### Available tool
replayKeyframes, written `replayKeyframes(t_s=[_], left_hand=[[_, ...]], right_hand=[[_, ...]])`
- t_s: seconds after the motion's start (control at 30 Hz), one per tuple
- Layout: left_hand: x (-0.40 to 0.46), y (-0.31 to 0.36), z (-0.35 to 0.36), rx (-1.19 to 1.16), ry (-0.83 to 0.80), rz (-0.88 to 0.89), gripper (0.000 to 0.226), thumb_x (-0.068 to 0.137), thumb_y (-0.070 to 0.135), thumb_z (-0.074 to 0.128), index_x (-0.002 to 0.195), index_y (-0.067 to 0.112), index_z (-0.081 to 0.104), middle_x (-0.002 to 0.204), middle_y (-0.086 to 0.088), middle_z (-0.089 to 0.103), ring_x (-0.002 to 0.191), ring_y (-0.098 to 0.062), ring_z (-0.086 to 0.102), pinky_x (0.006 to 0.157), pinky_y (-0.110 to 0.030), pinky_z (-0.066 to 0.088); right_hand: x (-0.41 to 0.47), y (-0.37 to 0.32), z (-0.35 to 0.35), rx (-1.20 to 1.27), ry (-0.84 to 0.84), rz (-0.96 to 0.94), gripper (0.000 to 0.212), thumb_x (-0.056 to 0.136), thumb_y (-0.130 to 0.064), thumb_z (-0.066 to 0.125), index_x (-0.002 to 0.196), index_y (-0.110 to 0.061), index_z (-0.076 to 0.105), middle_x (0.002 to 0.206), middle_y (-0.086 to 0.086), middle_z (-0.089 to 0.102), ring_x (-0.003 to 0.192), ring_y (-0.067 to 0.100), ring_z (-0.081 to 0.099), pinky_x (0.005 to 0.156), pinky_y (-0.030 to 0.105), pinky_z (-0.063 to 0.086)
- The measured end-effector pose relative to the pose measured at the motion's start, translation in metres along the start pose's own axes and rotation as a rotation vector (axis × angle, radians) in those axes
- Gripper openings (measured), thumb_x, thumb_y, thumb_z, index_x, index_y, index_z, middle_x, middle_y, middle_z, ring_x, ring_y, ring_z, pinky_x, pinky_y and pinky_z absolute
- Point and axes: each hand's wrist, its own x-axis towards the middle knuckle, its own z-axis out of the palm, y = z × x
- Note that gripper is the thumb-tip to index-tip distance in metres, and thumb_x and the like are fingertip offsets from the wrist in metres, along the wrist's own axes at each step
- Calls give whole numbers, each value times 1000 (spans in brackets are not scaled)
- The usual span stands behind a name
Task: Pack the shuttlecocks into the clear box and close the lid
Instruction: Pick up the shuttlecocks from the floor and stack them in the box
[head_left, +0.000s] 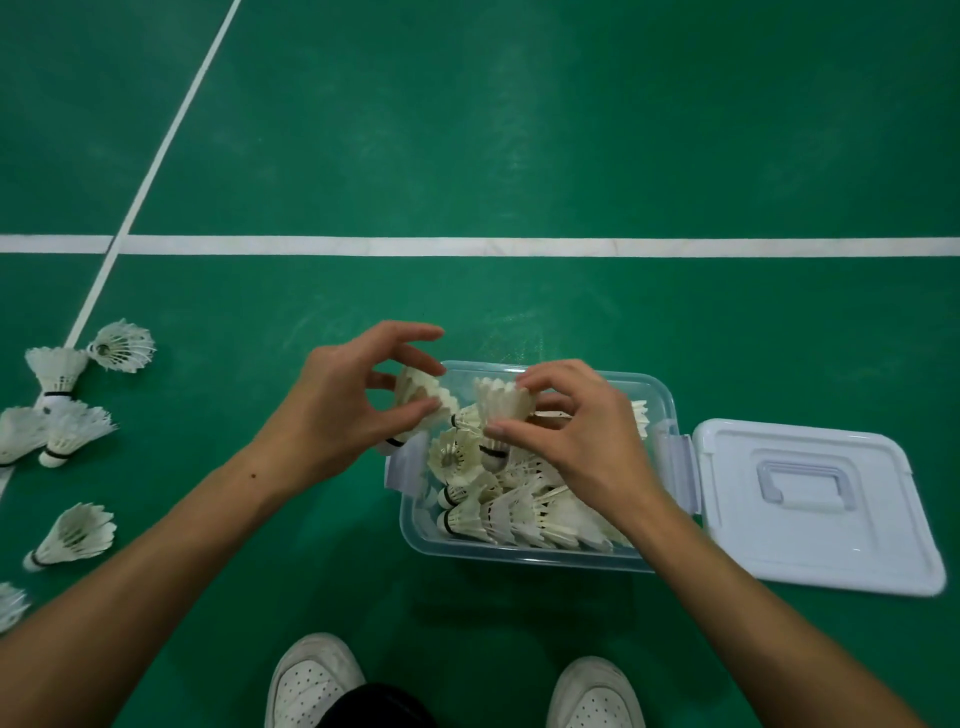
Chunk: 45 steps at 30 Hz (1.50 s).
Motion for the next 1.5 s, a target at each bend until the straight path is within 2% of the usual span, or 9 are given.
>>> replayKeyframes(t_s=[0.17,0.23,0.33,0.47,0.63,0.77,0.97,1.23,1.5], left_hand=[[-4,-4,-2,-13,89,-24,55,83,18,87,134,20,65,108,12,78,104,-15,74,92,-36,62],[-4,-4,-3,-15,115,-30,54,83,18,87,133,19,65,107,11,78,105,-14,74,92,-31,61],[-4,-3,-3,-35,145,-45,52,84,18,86,131,19,66,106,9,78,104,-15,74,91,-25,60],[-5,-1,-2,-40,136,-46,51,83,21,86,130,18,66,105,9,78,104,-16,74,92,-27,60],[-9,1,0,-31,105,-32,53,81,20,87,130,19,67,108,10,77,106,-14,73,92,-28,61],[-11,3,5,-39,59,-6,56,78,26,88,130,18,68,117,9,75,112,-14,72,90,-33,63],[-12,3,14,-66,-5,25,62,79,18,91,135,19,64,133,6,66,118,-19,70,90,-40,63],[-1,16,21,-125,-67,39,69,81,14,90,142,19,57,151,9,57,126,-8,67,96,-38,61],[10,24,32,-187,-122,46,69,82,19,89,143,17,57,150,8,57,127,-13,67,98,-35,59]], right_hand=[[-20,8,10,-77,124,-62,16,84,-32,83,99,-28,82,91,-18,78,88,-2,73,83,25,63],[-27,8,20,-193,135,-120,19,84,-37,81,101,-27,83,95,-29,70,100,-2,69,90,26,61],[-32,11,30,-242,156,-153,19,82,-37,84,99,-28,85,89,-42,51,111,13,62,82,35,61],[-32,22,37,-384,120,-189,27,85,-56,69,96,-37,84,85,-31,72,105,12,51,78,36,55],[-28,20,42,-651,34,-144,32,84,-62,64,101,-44,82,82,-26,60,98,10,37,80,34,37],[-23,11,47,-839,-163,-41,42,89,-69,56,122,-50,73,94,-23,70,103,13,34,88,37,35],[-25,4,25,-590,-173,71,43,82,-62,75,122,-46,74,101,-16,49,106,11,41,95,34,47],[-26,-9,-10,-430,-91,-40,52,83,-51,83,131,-38,70,127,-18,71,122,7,57,104,34,49],[-25,3,-1,-358,46,-268,19,89,-33,81,107,-27,80,99,-19,74,97,12,59,80,29,52]])
